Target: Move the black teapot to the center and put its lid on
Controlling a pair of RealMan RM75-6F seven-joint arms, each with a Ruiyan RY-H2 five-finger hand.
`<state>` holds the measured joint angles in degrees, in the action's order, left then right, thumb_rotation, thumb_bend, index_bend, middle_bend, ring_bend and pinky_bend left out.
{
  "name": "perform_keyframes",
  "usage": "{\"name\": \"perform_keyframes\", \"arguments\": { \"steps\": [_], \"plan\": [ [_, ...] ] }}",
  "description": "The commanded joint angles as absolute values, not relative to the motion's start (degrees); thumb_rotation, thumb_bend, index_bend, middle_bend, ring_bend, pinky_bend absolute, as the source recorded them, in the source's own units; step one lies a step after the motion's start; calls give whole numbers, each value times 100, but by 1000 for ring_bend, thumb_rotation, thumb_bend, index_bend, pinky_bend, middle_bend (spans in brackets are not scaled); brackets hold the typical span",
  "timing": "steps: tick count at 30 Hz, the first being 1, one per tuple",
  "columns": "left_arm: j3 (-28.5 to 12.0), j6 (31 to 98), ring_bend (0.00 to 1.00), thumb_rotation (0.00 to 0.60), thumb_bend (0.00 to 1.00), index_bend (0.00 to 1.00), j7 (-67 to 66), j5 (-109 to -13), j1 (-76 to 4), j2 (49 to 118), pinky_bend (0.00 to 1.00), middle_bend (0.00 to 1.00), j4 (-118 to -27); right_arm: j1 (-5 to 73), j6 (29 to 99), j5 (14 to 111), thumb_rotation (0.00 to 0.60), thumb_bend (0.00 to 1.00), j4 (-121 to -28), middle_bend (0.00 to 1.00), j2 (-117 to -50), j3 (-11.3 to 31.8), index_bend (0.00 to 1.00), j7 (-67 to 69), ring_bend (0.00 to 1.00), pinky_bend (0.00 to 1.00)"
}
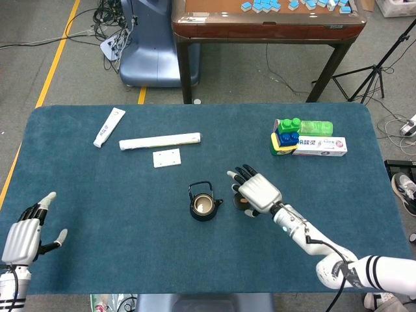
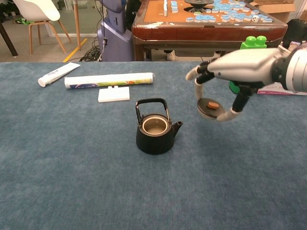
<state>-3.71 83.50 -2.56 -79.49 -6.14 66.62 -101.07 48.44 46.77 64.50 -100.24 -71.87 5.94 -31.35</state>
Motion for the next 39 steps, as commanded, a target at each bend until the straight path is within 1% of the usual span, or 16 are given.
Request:
{"name": "perform_keyframes", "arguments": {
  "steps": [1, 5, 11, 25, 31, 39],
  "plan": [
    [-371, 8364, 138, 600, 303, 63, -288, -7965, -608, 6649, 131, 127, -10139, 5048, 4595, 6320, 600, 263, -10141, 104, -7122, 722, 457, -3252, 0, 0],
    [-368, 8369, 138, 600, 302, 63, -326, -7978, -601, 6633, 131, 127, -10184, 5321, 4498, 6033, 600, 263, -10159, 104, -7236, 826, 457, -3466, 0, 0],
    [-358, 8374, 139, 600, 301, 63, -350, -7986, -581, 6614, 131, 127, -10221, 5693, 4399, 5631, 600, 263, -10001, 104, -7586, 827, 457, -3756, 0, 0],
    [-338, 8404, 138, 600, 301, 63, -331, -8019, -528, 6603, 131, 127, -10221, 6409, 4353, 4877, 600, 264, -9471, 104, -8319, 605, 457, -4360, 0, 0],
    [-336, 8394, 138, 600, 302, 63, -295, -8017, -515, 6600, 131, 127, -10195, 6571, 4446, 4720, 600, 263, -9294, 104, -8554, 535, 457, -4440, 0, 0],
    [-328, 8404, 138, 600, 303, 63, -232, -8015, -481, 6586, 131, 127, -10155, 6690, 4520, 4659, 600, 263, -9152, 104, -8688, 480, 457, -4411, 0, 0]
  ]
}}
